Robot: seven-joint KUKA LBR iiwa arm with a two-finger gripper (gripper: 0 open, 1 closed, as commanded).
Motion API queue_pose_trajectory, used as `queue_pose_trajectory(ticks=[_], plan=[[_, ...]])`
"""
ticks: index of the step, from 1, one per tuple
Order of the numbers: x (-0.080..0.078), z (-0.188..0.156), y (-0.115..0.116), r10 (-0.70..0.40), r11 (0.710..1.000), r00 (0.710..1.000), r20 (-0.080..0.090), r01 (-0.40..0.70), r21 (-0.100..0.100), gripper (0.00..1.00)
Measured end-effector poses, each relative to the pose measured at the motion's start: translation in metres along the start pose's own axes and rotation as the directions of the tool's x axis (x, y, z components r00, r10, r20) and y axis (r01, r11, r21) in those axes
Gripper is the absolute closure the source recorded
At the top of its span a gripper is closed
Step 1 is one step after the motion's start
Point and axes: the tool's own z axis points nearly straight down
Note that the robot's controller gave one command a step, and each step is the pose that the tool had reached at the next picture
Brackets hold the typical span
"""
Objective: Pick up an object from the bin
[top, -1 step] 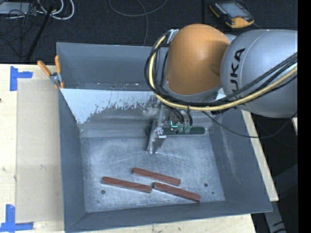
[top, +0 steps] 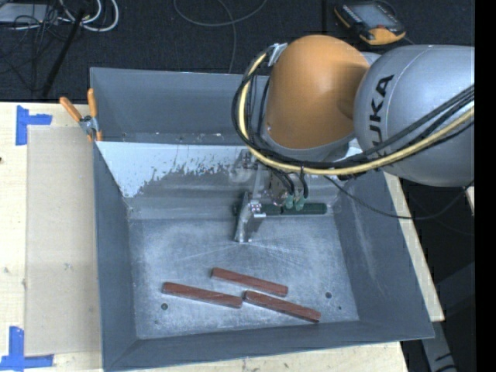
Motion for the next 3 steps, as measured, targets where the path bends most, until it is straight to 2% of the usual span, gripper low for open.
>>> queue_pose_trajectory(ticks=[1,2,3], plan=[[0.039,0.07,-0.047,-0.057,0.998,0.998,0.002,0.057,0.001,0.0],[0.049,0.112,-0.066,-0.114,0.994,0.993,-0.005,0.114,0.002,0.0],[0.072,0.112,-0.008,-0.156,0.988,0.988,-0.002,0.156,0.0,0.0]])
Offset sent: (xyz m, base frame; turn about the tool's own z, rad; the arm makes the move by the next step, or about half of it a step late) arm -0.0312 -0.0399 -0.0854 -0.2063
